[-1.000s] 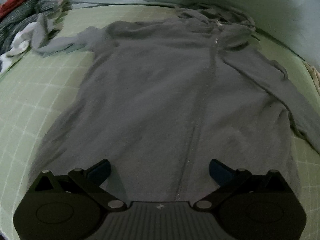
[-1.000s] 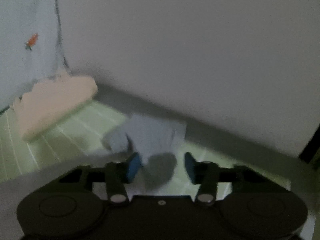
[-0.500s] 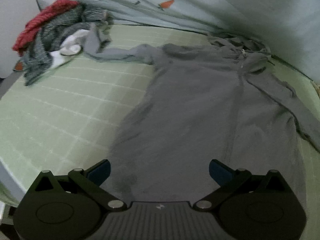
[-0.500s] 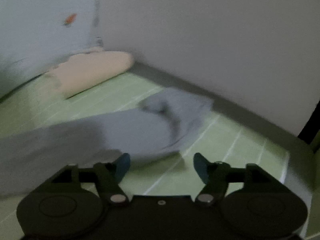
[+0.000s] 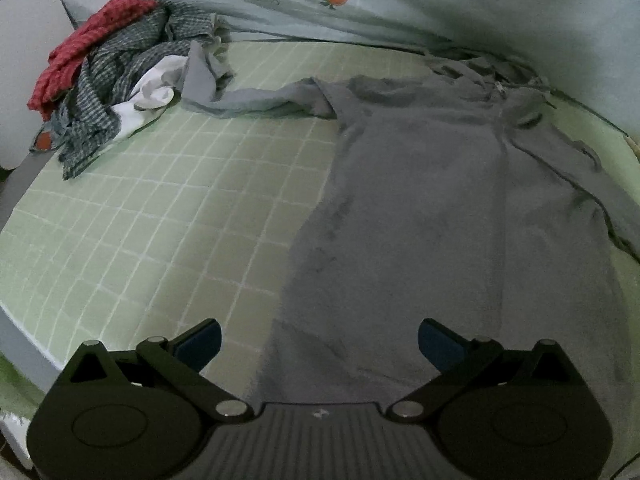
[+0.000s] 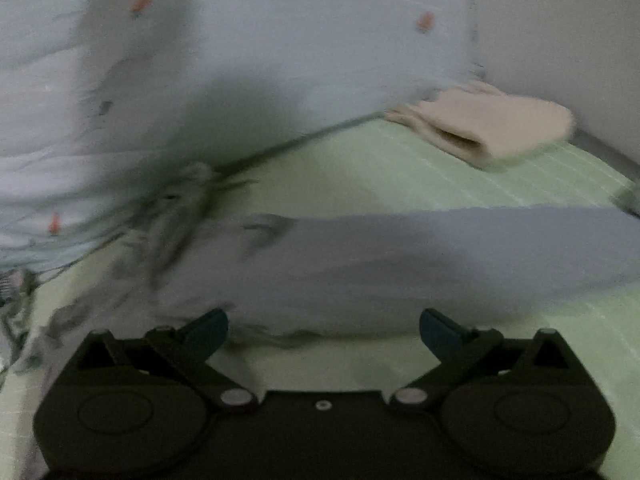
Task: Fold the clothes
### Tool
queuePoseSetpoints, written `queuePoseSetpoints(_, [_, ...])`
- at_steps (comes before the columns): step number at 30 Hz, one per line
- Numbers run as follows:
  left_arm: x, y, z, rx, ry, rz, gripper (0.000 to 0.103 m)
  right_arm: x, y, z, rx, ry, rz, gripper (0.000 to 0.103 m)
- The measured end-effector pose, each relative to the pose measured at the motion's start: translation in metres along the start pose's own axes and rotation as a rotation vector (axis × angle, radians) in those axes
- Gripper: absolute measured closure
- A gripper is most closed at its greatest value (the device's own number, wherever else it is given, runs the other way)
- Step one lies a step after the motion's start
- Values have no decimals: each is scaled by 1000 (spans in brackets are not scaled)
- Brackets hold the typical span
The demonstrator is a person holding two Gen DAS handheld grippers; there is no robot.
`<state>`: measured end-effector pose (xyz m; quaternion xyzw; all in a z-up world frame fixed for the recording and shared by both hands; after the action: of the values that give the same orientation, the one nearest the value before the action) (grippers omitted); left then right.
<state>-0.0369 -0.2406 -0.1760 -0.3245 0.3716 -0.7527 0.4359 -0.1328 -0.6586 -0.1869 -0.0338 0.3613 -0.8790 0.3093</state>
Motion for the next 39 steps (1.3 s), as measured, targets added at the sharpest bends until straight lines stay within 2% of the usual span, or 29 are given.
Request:
queuePoseSetpoints(3, [-9,16,19,7,0,-9,0,-34,7,9,10,12,58,0])
queuePoseSetpoints(6, [-20,38,43,-6,-33,-21,0,-63,28,25,-24,6,58,0])
queuePoseSetpoints(9, [-27,60,75,18,-45,-33,0,-85,49,47,-22,2,23,0])
queuePoseSetpoints(11, [-30,78,95,23,-45,-28,0,-100,71,65,-14,15,30,2])
queuePoseSetpoints(13, [-33,97,112,10,-40,-21,0,-111,98,84,-27,51,35,14])
queuePoseSetpoints(15, [-34,113,125,-6,-28,-15,0,-122,128,103,-37,92,46,22])
queuePoseSetpoints(18, [-35,134,136,-24,-20,5,0,-143,169,125,-38,114,91,50])
queuePoseSetpoints(20, [-37,145,137,-54,-51,14,0,-153,187,130,-44,125,110,58])
queuePoseSetpoints(22, [-39,153,133,-77,-90,3,0,-162,199,130,-50,117,142,78])
queuePoseSetpoints(23, [-39,155,131,-74,-102,-3,0,-166,204,129,-60,108,138,81])
queuePoseSetpoints(25, [-38,154,131,-59,-95,0,0,-172,214,125,-81,92,131,96])
queuePoseSetpoints(28, [-37,153,132,-79,-96,1,0,-174,212,124,-98,99,163,101])
queuePoseSetpoints(35, [-21,126,131,-38,-54,-14,0,-163,135,130,13,102,210,103])
queuePoseSetpoints(39, [-14,116,121,-37,-39,-31,0,-160,110,117,10,14,192,103])
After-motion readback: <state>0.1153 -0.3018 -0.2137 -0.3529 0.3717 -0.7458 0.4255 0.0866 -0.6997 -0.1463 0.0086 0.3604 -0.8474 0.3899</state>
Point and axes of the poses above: each gripper's, at about its wrist camera, not at the fingertips, and y roughly the way its jaws point, x to its right, z to its top, the point moved 6 cm from there along y, roughly the way its jaws point, and after that the axes turned 14 degrees about -z, right-handed, at the moved point
